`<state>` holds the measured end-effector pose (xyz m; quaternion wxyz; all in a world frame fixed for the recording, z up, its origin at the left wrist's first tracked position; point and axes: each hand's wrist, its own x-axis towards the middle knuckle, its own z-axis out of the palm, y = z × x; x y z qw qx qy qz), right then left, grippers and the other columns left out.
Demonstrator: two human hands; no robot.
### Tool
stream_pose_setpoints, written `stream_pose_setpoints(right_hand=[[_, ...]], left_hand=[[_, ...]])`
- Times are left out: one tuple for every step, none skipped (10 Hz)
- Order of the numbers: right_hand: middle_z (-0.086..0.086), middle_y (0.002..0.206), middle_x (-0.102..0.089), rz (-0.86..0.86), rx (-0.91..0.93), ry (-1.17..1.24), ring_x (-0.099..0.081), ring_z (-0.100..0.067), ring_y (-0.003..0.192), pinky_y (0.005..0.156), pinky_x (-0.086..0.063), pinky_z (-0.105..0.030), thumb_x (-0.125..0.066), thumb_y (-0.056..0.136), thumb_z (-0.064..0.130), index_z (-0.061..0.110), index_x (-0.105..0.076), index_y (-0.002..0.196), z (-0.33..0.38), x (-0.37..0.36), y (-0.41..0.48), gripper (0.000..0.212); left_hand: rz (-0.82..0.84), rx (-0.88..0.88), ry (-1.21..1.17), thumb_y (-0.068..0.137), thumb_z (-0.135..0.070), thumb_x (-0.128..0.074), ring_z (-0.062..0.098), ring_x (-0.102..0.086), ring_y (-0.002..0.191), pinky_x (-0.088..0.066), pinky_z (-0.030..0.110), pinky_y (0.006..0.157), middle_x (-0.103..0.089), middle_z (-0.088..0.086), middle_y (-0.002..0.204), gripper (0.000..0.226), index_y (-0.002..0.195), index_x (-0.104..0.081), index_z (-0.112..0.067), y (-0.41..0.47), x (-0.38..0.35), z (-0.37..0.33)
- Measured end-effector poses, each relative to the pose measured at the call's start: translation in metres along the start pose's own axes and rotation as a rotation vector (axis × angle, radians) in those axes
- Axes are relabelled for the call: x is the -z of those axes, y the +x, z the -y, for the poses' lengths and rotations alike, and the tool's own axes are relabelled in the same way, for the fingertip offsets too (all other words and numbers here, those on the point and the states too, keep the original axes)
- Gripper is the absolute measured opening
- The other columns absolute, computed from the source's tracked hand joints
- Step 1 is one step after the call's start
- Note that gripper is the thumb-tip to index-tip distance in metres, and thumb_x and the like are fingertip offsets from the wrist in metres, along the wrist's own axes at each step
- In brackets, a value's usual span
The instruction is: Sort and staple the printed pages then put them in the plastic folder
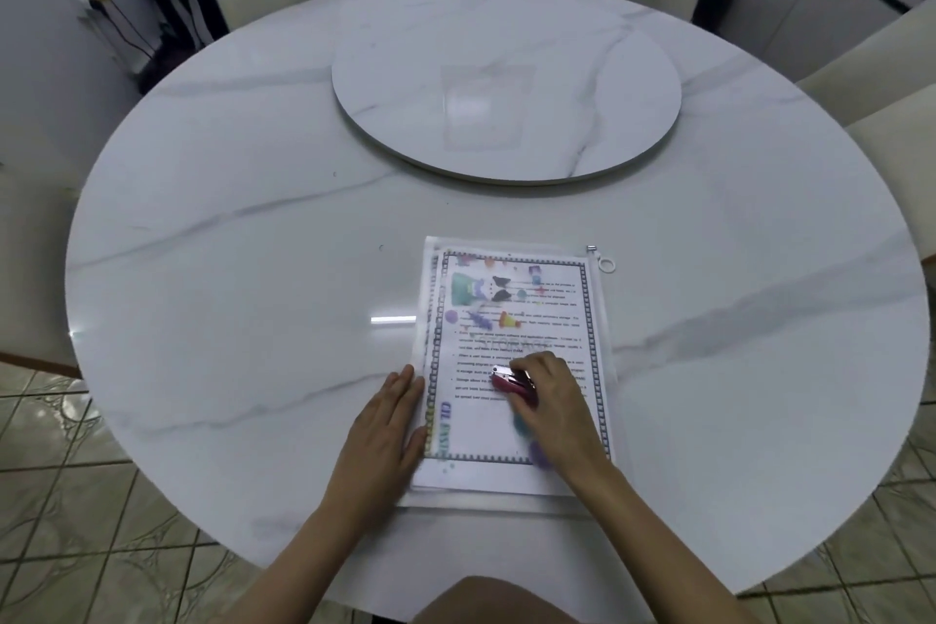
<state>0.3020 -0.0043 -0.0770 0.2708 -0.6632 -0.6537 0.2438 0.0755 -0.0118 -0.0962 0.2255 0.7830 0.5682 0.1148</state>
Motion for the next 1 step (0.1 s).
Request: stream_pose_setpoints(right_hand=[[0.005,0.110,-0.051,-0.024,-0.028,0.063,-0.049,-0.011,0.103,0.090,-0.031,-0.011,-0.068,0.083,0.019,0.011,-0.060,0.113,0.0026,0.0008,0.0032,0.032]], left_hand=[[0.027,0.028,-0.030,0.077,-0.074,0.006,-0.004,0.007,0.139,0.004,0.011,0.111,0.008,-0.020,0.149,0.075,0.141,0.001,-0.036,-0.0033,0.0045,-0.0029]])
